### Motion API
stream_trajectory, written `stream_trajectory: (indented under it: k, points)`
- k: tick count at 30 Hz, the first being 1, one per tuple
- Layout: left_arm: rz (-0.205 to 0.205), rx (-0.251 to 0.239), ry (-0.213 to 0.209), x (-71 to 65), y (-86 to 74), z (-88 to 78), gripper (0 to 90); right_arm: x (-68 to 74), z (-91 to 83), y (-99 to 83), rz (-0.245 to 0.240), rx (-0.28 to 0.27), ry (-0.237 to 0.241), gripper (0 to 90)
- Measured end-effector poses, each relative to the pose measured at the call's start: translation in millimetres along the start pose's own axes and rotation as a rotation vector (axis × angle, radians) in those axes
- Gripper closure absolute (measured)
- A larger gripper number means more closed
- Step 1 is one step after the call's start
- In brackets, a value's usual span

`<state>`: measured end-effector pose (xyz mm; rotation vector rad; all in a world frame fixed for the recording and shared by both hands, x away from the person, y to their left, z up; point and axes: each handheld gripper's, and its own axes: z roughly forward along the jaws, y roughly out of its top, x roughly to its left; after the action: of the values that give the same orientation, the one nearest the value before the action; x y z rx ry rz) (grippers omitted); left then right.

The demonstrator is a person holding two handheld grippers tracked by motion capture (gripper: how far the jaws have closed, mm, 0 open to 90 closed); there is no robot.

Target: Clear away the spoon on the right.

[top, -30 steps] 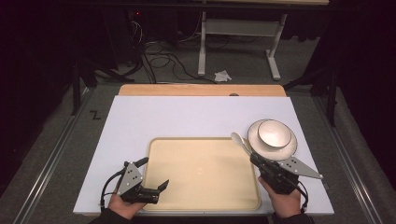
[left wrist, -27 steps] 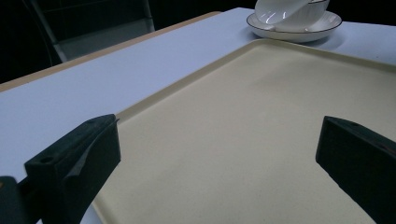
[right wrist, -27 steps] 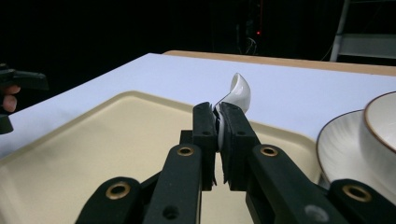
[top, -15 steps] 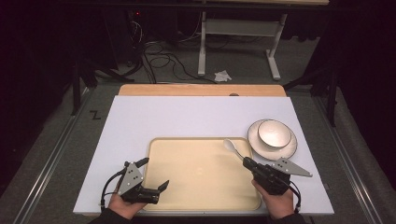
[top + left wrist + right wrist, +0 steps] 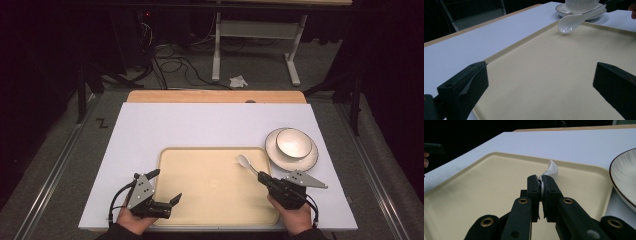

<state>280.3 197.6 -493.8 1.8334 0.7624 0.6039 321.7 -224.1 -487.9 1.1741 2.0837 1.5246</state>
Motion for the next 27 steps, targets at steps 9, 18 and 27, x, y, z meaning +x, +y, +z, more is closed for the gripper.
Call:
stream_trajectory:
  k: [9,18,27]
  points:
    - [0.005,-0.003,-0.001,0.2,0.3,-0.7,0.7,1.3,2.4,-2.1,-0.004,0.021,0.005,87.2]
    - [0.008,-0.004,-0.002,0.0,0.5,-1.0,0.7,1.9,2.4,-2.9,-0.012,0.029,0.004,86.8]
    - [0.008,-0.005,-0.002,-0.3,0.6,-1.4,0.7,2.2,1.0,-2.1,-0.022,0.029,-0.003,77.8]
